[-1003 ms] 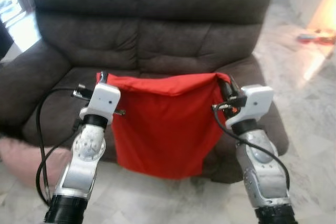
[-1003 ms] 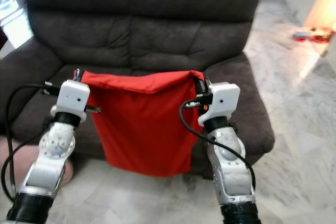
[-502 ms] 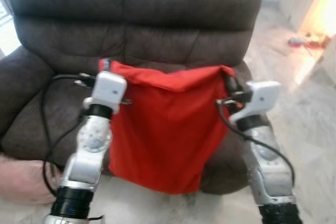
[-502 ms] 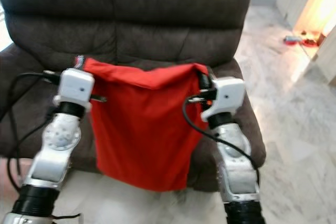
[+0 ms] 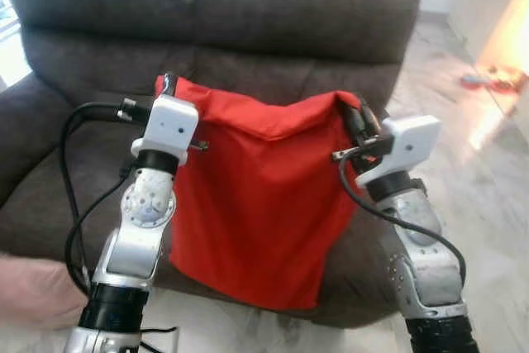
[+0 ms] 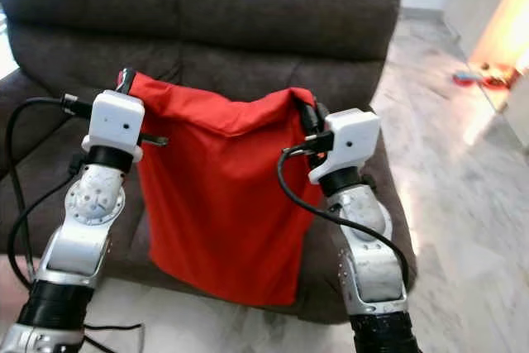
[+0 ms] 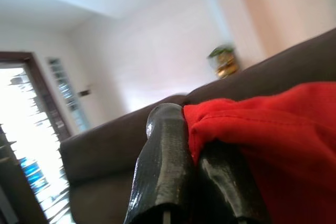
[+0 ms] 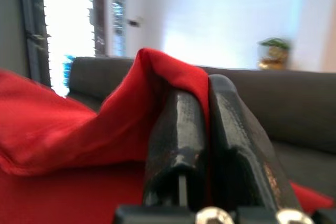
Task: Move the pillow to the sofa from floor
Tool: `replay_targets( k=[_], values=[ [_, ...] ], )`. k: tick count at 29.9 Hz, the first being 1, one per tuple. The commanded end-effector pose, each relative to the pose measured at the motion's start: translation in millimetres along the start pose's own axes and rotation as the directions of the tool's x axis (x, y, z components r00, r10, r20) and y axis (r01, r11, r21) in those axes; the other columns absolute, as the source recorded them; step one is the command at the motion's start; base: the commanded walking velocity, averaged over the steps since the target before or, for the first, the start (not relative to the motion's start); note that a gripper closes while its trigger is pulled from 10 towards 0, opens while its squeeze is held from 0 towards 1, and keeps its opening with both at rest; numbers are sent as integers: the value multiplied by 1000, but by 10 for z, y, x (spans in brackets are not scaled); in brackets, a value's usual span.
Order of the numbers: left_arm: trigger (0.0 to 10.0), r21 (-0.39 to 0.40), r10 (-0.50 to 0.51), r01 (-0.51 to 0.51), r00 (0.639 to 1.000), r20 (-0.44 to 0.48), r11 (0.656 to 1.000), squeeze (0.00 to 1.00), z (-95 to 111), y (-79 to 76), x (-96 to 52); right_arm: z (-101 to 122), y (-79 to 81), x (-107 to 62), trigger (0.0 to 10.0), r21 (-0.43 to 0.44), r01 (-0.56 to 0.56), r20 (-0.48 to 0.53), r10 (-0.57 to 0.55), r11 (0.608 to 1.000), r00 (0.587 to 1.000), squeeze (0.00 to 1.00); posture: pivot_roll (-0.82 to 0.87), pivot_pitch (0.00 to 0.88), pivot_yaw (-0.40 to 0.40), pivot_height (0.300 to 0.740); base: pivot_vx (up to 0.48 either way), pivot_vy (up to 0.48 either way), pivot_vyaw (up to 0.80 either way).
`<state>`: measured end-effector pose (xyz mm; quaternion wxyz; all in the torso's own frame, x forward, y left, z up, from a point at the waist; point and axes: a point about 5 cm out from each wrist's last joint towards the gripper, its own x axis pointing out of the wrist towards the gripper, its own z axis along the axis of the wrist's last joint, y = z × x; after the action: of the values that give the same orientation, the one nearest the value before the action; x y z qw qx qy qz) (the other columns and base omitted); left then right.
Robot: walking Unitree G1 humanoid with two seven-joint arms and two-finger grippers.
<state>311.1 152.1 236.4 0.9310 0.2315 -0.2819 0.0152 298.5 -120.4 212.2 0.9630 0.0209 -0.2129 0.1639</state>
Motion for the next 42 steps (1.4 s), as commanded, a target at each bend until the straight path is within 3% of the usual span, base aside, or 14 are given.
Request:
replay_targets(
  k=[1, 42],
  values=[
    [10000, -9, 48, -47, 994, 101, 999, 0, 208, 90, 74, 178, 68, 47, 10000, -8, -43, 80, 44, 999, 996, 0, 83, 0, -30, 740, 292, 0, 0],
    [10000, -8, 35, -35, 996, 83, 999, 0, 178, 55, 42, 135, 126, 48, 10000, -13, -89, 50, 90, 996, 995, 0, 90, 0, -36, 740, 297, 0, 63]
  ],
)
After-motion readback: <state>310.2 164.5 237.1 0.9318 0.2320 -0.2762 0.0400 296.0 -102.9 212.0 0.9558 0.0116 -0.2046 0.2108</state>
